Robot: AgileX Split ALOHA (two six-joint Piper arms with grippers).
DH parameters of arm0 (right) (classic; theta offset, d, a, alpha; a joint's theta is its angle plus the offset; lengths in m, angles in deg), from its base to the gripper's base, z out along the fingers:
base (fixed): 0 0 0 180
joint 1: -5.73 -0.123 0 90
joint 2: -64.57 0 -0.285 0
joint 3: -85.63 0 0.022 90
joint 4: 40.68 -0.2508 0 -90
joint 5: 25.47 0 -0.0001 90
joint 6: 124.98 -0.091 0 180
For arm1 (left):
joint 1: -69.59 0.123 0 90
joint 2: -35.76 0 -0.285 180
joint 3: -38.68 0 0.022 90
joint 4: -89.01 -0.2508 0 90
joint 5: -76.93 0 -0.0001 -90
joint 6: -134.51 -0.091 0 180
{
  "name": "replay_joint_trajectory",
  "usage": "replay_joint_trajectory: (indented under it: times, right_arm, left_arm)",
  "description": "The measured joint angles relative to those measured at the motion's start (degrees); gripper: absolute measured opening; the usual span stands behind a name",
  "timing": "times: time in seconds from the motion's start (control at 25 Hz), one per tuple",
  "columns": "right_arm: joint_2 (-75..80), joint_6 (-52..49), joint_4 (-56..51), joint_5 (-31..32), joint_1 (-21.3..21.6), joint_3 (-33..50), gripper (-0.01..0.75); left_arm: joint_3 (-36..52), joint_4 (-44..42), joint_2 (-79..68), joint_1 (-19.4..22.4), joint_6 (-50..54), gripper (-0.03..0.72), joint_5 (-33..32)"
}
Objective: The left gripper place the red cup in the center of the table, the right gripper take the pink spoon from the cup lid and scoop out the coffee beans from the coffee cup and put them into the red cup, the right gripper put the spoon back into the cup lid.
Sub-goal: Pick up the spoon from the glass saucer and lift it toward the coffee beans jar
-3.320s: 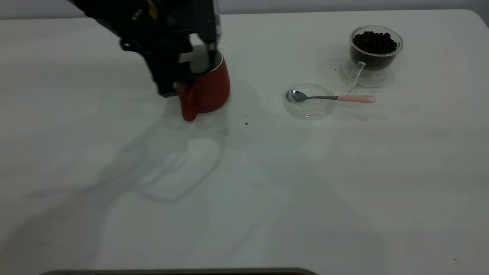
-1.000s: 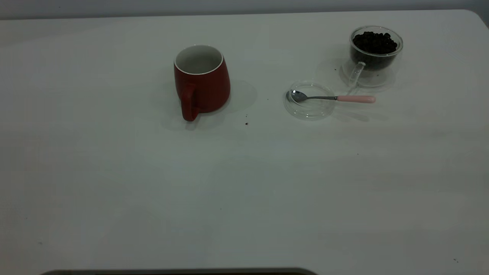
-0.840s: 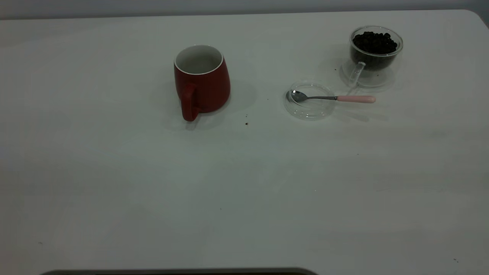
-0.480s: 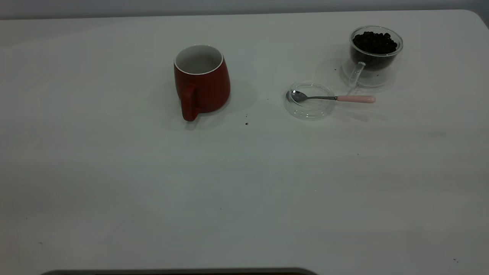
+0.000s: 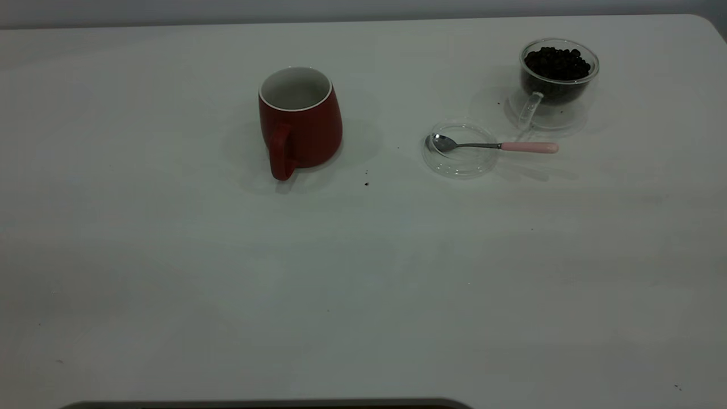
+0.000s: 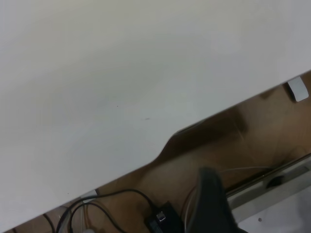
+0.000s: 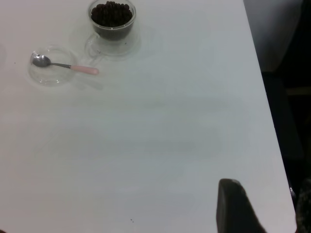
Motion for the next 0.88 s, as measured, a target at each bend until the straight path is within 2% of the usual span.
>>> replay_joint_trajectory:
  times: [0.08,0.2,0.44,0.52,0.68,0.88]
  right_arm:
    - [0.0,0.0,0.0,0.0,0.0,0.0,0.343]
    - [0.0,0.0,0.0,0.0,0.0,0.0,0.343]
    - [0.0,0.0,0.0,0.0,0.0,0.0,0.343]
    - [0.0,0.0,0.0,0.0,0.0,0.0,0.343]
    - [0.0,0.0,0.0,0.0,0.0,0.0,0.343]
    - [0.0,0.0,0.0,0.0,0.0,0.0,0.343]
  left_arm:
    - [0.0,0.0,0.2,0.3,0.0,0.569,0.0]
    - [0.0,0.2,1.1,3.7,-0.2,0.569,0.1]
    - [0.0,0.1,7.0,16.2,-0.2,0.569,0.1]
    - [0.0,0.1,9.8,19.0,-0.1,0.569,0.1]
    - [0.0,0.1,14.4,21.6,-0.2,0.569,-0.1]
    - [0.0,0.1,16.4,22.0,-0.2,0.569,-0.3]
